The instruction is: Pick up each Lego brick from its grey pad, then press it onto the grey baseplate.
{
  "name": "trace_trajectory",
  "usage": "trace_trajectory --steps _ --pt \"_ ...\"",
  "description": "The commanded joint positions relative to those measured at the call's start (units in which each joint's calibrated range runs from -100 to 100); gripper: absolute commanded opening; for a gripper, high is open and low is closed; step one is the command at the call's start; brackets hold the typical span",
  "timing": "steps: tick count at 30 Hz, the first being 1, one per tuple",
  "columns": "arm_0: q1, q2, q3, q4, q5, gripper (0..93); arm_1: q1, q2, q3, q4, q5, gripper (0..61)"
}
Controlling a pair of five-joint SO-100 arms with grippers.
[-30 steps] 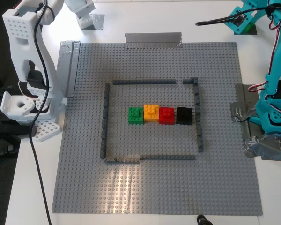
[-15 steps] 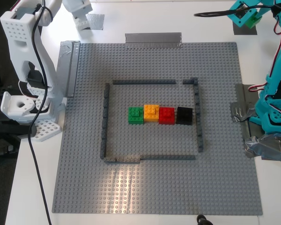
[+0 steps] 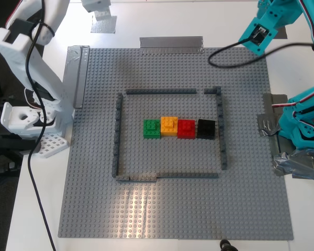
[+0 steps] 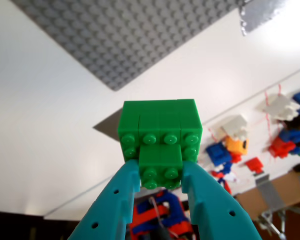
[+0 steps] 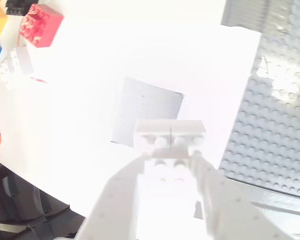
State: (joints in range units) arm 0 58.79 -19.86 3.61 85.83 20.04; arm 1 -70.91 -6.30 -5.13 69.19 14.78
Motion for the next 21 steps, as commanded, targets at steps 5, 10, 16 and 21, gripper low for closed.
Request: trace_trajectory --steps 5,10,16,21 --pt "-10.2 -14.8 15.4 -16.7 -6.6 0.0 11.2 -21.8 14.6 3.9 -4.6 0.2" --pt "-16.2 -16.6 16.7 -14.0 -12.7 0.0 19.0 -27.2 18.4 11.9 -11.5 0.2" --pt "-25.0 -16.9 15.9 -7.5 -16.7 0.0 29.5 -31.8 22.5 21.5 -20.4 0.2" --pt "-32.7 -16.9 15.9 -4.0 -20.1 0.0 39.0 -36.7 27.9 25.2 -24.7 0.2"
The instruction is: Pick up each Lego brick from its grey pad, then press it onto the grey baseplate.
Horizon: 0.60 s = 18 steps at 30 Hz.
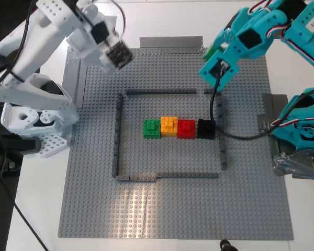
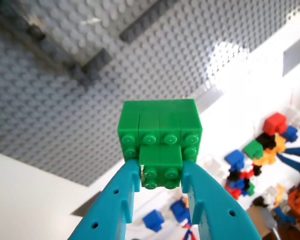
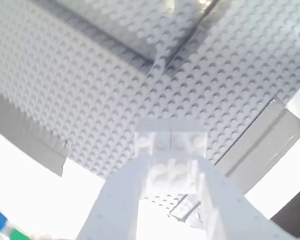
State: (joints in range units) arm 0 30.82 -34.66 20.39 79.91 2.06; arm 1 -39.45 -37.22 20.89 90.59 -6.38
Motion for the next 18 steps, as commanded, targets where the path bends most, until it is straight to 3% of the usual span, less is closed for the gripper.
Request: trace_trajectory --steps 1,6,14,18 --pt "-5.9 -2.0 -0.8 2.3 -2.8 0.0 9.2 -6.7 3.0 4.4 -4.0 0.2" --pt "-13.2 -1.3 -0.8 2.7 -6.5 0.0 22.2 -12.3 9.8 2.5 -3.6 0.2" --pt "-25.1 -1.0 -0.8 2.0 -11.8 0.0 38.7 -13.3 17.6 -7.1 3.2 0.2" --pt "-28.8 -1.0 -0.9 1.6 -14.0 0.0 41.8 -11.3 20.1 -12.9 4.6 0.2"
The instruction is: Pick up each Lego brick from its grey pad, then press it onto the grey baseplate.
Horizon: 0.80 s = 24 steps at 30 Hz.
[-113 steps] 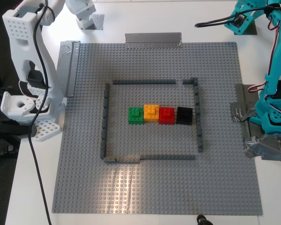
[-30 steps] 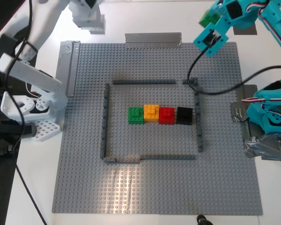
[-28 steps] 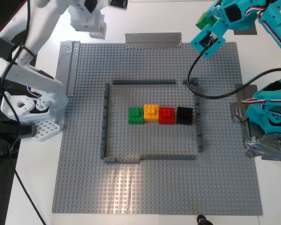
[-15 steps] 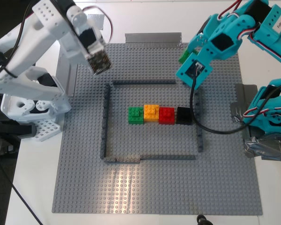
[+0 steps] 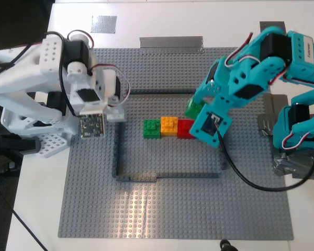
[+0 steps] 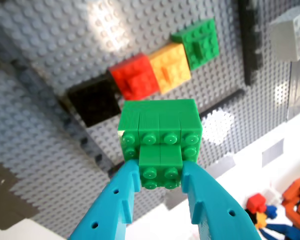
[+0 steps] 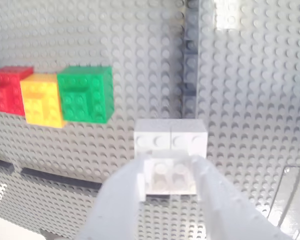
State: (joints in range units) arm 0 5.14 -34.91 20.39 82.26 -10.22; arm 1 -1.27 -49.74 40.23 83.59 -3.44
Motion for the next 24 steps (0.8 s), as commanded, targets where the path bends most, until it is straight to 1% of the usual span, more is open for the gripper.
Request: trace_trajectory --steps 1,6,10,12,18,24 --pt "-4.1 -0.7 -0.9 -1.4 -2.2 0.0 4.0 1.8 1.6 -7.3 1.7 0.2" --pt "-8.1 1.0 -0.9 -5.9 -4.1 0.0 5.5 2.4 4.1 -11.5 1.9 0.2" --pt "-11.6 6.3 -1.5 -7.9 -5.0 0.0 6.7 2.5 6.9 -14.2 2.6 0.2" --pt "-12.5 9.7 -3.8 -7.9 -5.6 0.0 7.3 3.1 8.3 -15.0 2.9 0.2" --pt "-12.7 21.9 -17.2 -5.3 -5.2 0.0 7.6 5.0 10.7 -18.1 3.2 0.2" --pt "-13.0 34.1 -33.8 5.6 -5.1 0.0 7.7 4.8 14.1 -22.3 3.3 0.2"
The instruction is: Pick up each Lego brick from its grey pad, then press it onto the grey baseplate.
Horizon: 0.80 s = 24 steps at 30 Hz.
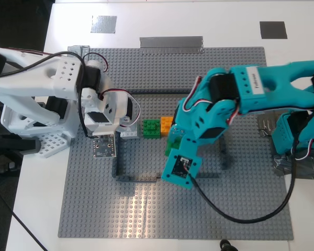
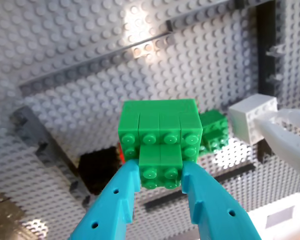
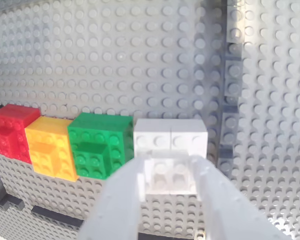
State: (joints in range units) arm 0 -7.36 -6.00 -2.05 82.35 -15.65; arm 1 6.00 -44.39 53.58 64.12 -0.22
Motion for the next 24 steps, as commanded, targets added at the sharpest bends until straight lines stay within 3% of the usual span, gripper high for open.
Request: trace_trajectory --steps 1,6,13,22,24 --pt "-0.7 6.7 -13.3 6.8 0.3 0.0 0.4 -1.1 1.5 -3.3 0.0 0.2" --pt "-0.7 10.0 -18.8 12.3 1.4 0.0 -0.4 -1.5 2.7 -4.5 -0.4 0.2" --pt "-1.5 10.1 -18.0 12.3 2.8 0.0 -0.7 -1.4 3.4 -8.5 -0.6 0.2" --pt "-1.6 10.2 -17.7 10.9 6.7 0.0 -2.5 -0.8 3.9 -7.8 -0.9 0.4" --pt "-1.4 10.2 -16.5 9.3 7.8 0.0 -2.6 -0.9 3.9 -6.7 -0.9 6.7"
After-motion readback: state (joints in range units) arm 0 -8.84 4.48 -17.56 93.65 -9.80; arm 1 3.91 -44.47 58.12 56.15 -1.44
